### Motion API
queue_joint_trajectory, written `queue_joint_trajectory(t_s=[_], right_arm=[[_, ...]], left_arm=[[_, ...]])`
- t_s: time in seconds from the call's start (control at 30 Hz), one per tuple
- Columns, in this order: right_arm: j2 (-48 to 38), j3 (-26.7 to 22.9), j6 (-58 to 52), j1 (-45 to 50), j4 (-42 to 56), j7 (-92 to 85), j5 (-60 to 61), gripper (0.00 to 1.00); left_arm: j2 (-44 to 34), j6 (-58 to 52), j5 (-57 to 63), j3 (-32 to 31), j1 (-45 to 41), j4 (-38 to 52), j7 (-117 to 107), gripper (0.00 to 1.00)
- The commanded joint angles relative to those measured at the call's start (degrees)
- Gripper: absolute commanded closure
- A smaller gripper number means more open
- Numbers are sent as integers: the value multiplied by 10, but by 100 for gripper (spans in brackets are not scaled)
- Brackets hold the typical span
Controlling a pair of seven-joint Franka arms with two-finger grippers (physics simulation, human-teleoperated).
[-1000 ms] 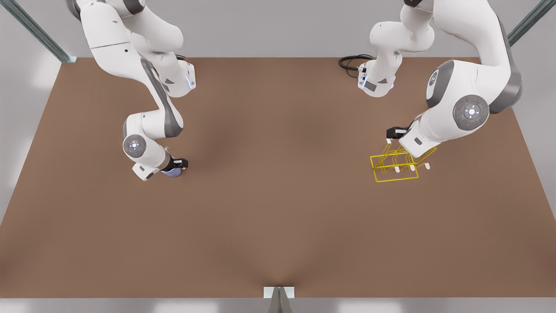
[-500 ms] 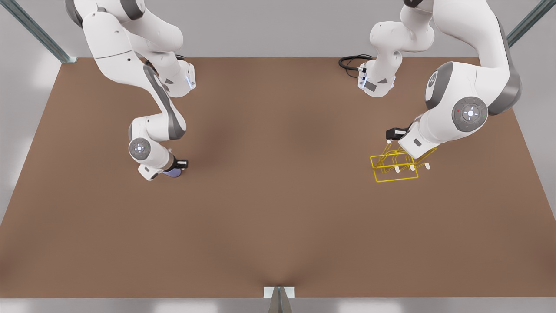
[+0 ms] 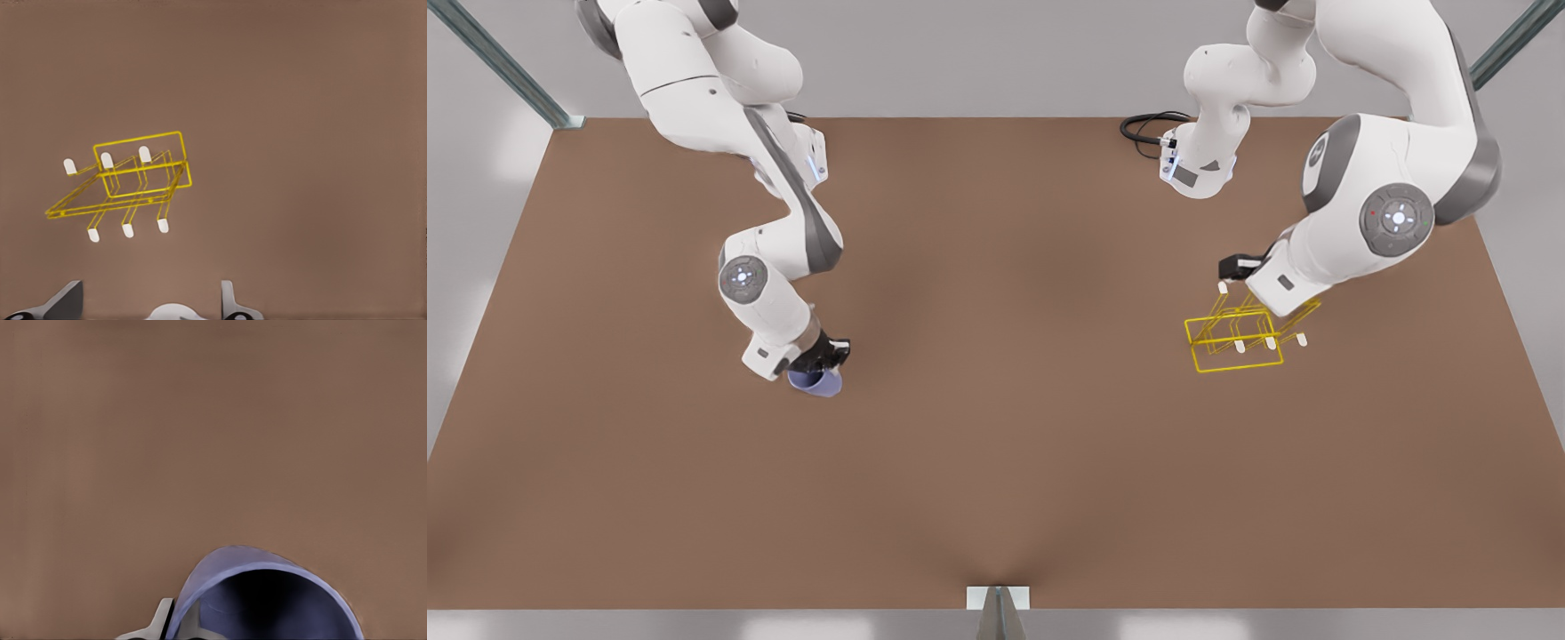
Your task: Place the cup on the cup holder
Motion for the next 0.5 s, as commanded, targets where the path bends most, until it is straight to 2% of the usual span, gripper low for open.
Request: queue_joint_trajectory(t_s=[0.0, 0.1, 0.13, 0.23, 0.33, 0.4, 0.47], right_arm=[[16, 17, -52, 15, 44, 35, 119, 79], [89, 49, -50, 25, 140, 29, 256, 79], [129, 59, -58, 37, 188, 29, 336, 79], [220, 64, -45, 84, 299, 24, 446, 79], [319, 64, -41, 148, 438, 36, 478, 79], [388, 127, 104, 187, 484, 63, 482, 79], [440, 125, 111, 228, 565, 105, 469, 79]], left_arm=[[-2, -3, 4, -16, -7, 1, -7, 0], [-3, 4, 5, -10, -7, 1, -3, 0], [-2, 4, 4, -11, -7, 1, -3, 0], [-2, 7, 4, -10, -6, 1, -3, 0], [-3, 5, 5, -9, -6, 0, 0, 0], [-2, 10, 8, 0, -6, 1, 1, 0], [-1, 16, 9, 3, -3, 1, 1, 0]])
